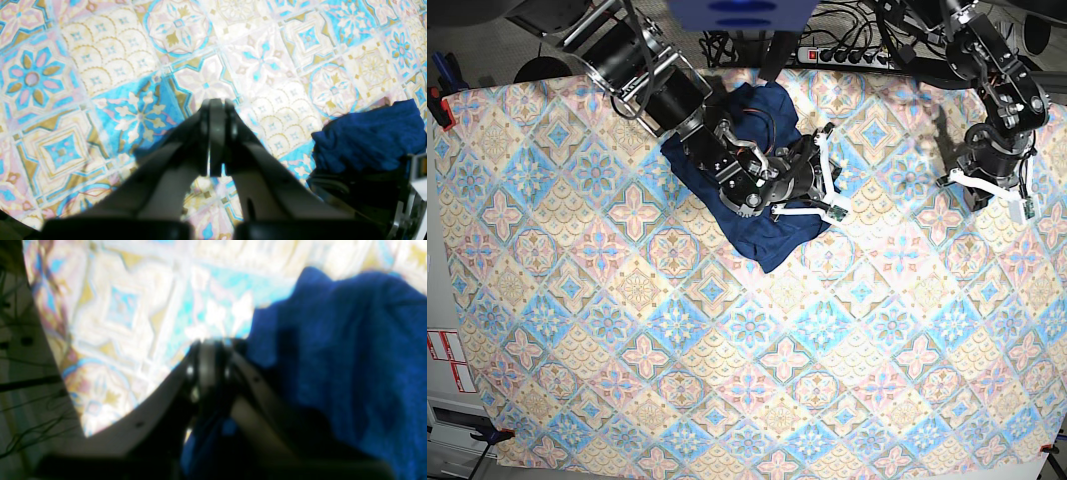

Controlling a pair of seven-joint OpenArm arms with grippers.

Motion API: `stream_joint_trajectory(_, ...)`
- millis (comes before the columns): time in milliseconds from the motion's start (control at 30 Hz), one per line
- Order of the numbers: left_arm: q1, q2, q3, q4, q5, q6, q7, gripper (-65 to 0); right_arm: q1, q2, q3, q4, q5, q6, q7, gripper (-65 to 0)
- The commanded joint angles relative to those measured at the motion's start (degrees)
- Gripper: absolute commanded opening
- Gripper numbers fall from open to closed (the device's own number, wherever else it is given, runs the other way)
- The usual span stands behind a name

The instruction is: Fold the T-shirt properly

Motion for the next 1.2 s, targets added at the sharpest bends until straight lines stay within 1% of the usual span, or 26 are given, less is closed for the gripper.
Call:
stream_joint_trajectory(0,-0.4,-0.6,-0.2,0.8,-0.8,-0.2,-1.2,-65.0,1.0,0.3,0.7,0.4,-1.4,-0.9,-0.2,-61.5)
stream_joint_trajectory(33,-0.4,-0.6,-0.2,0.8,-0.8,-0.2,-1.2,-65.0,1.0,0.9,2.0,0.4,-1.6,-0.9,-0.2,-61.5)
stream_joint_trajectory(200,-0.4,-0.7,0.0,0.8,-0.8,-0.2,-1.2,-65.0,1.0,1.3,9.6,0.4,-1.7,-0.9,-0.6,-61.5)
stream_joint_trajectory(300,-0.4,-0.7,0.0,0.8,-0.8,-0.2,-1.2,-65.0,1.1,3.0,11.9,0.7,-1.7,-0.9,-0.7,-61.5)
stream_joint_trajectory(567,-0.4,-0.8,0.0,0.7,-0.7,-0.2,-1.2,-65.0,4.0,8.4,12.2,1.0,-1.4,-0.9,-0.4,-61.5)
stream_joint_trajectory(667,-0.4,-0.8,0.1,0.7,-0.7,-0.3,-1.2,-65.0,5.0,9.7,12.2,1.1,-1.4,-0.9,-0.4,-61.5)
stream_joint_trajectory(767,-0.4,-0.8,0.1,0.7,-0.7,-0.3,-1.2,-65.0,5.6,9.8,12.2,1.9,-1.4,-0.9,-0.9,-61.5)
stream_joint_trajectory(933,-0.3,-0.8,0.1,0.7,-0.7,-0.3,-1.2,-65.0,4.2,9.8,12.1,13.0,-1.2,-0.9,-1.4,-61.5)
stream_joint_trajectory(1000,-0.3,-0.8,0.1,0.7,-0.7,-0.3,-1.2,-65.0,1.9,9.7,12.1,17.4,-0.2,-0.9,-4.0,-61.5)
stream_joint_trajectory(1167,-0.3,-0.8,0.1,0.7,-0.7,-0.4,-1.2,-65.0,-2.6,9.7,12.1,24.6,4.2,-0.9,-8.5,-61.5)
